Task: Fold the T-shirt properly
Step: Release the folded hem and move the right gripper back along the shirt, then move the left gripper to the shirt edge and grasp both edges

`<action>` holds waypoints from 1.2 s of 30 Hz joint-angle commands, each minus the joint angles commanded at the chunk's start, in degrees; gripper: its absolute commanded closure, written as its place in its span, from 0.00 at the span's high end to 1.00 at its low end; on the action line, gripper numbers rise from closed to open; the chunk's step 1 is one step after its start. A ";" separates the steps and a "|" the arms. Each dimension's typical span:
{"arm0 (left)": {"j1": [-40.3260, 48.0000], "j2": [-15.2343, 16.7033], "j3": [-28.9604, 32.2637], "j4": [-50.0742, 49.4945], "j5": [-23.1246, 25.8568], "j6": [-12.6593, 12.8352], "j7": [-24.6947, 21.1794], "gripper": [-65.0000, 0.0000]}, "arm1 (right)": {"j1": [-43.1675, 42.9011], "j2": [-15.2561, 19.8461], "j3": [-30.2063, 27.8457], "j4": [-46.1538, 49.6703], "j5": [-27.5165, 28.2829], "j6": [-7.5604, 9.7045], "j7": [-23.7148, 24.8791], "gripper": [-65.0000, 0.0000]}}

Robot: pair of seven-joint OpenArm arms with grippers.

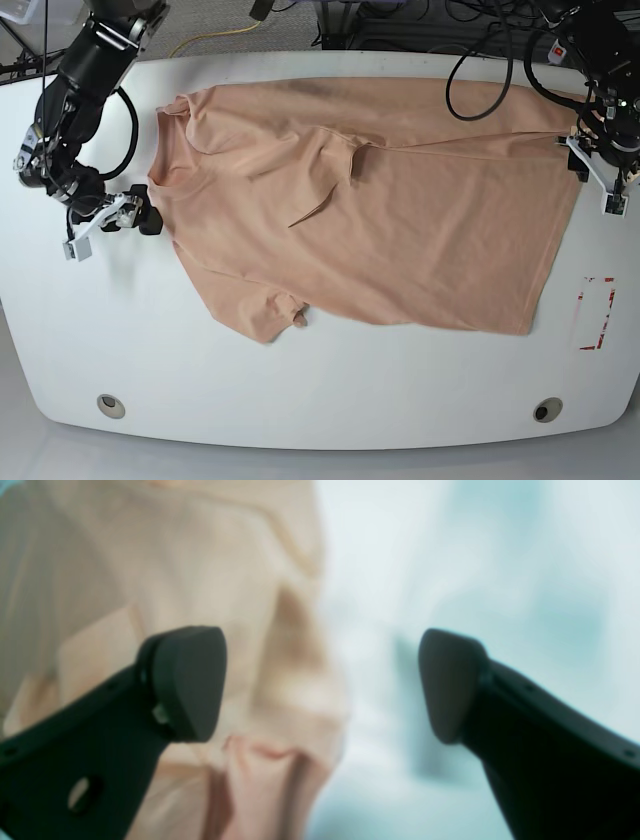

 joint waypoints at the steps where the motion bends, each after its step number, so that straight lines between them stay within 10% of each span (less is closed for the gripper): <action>1: -0.09 0.00 0.00 0.00 0.00 0.00 0.00 0.60 | 1.41 0.26 0.00 -2.29 -1.14 0.00 0.70 0.88; 12: -0.53 0.00 0.00 -0.09 0.00 0.00 0.00 0.60 | 6.95 -0.70 0.00 -17.76 -7.03 0.00 8.18 0.79; 28: -3.08 0.00 1.41 -0.35 0.00 0.00 -0.18 0.60 | 2.11 -8.53 -3.52 -6.51 -6.59 -0.53 3.52 0.78; 36: -8.44 0.00 2.90 -6.24 0.00 0.09 -0.09 0.61 | -0.62 -8.53 -3.60 -3.16 -6.59 -0.53 2.55 0.51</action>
